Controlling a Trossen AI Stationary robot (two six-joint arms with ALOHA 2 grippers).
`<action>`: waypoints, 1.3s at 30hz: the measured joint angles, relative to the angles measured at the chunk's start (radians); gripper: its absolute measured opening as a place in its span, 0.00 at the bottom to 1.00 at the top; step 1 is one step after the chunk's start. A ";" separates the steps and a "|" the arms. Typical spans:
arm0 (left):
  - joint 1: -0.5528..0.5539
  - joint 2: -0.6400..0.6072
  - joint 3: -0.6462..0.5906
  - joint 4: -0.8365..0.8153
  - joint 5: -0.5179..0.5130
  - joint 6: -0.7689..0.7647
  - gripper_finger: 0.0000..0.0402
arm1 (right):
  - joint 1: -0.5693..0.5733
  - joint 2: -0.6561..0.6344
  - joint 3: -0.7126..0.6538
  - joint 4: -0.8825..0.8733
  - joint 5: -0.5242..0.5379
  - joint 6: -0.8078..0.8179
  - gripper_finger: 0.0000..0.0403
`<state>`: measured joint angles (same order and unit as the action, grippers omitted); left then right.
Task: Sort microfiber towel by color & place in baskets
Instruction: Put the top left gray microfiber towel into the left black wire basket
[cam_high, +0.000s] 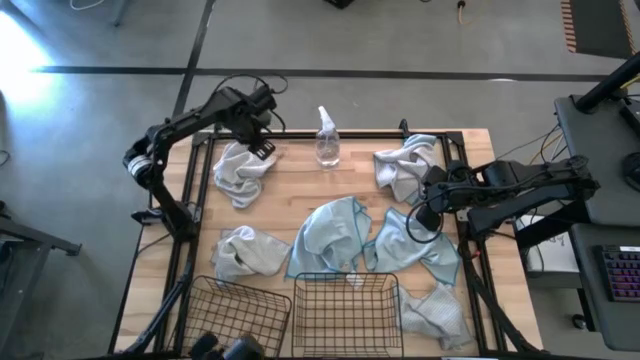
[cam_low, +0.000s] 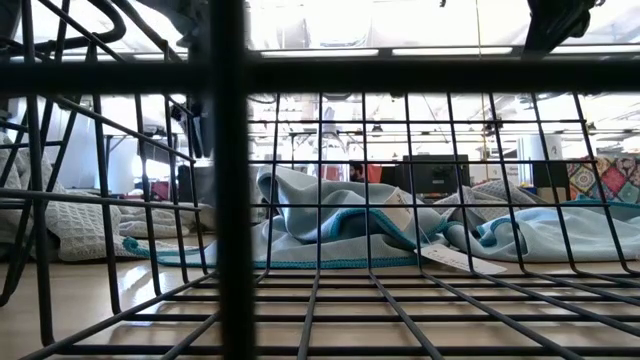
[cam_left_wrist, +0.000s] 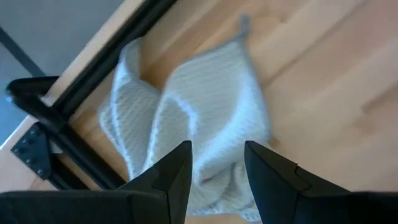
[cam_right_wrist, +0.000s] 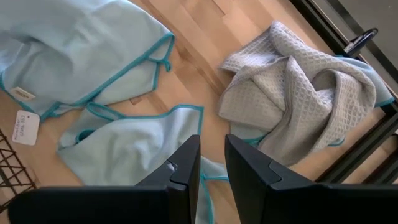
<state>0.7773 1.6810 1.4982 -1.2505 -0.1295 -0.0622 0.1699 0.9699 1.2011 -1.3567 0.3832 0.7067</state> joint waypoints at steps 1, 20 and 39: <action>0.016 0.000 -0.003 0.007 0.000 0.007 0.33 | 0.000 0.000 0.000 0.001 0.000 0.000 0.17; 0.126 0.203 -0.040 0.128 0.110 0.097 0.33 | 0.000 0.000 0.000 0.001 -0.028 0.102 0.17; 0.205 0.429 0.201 -0.071 0.104 0.178 0.33 | 0.000 0.000 -0.004 0.001 -0.071 0.137 0.17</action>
<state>0.9820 2.1096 1.6988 -1.3214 -0.0260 0.1154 0.1699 0.9699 1.1969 -1.3556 0.3122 0.8437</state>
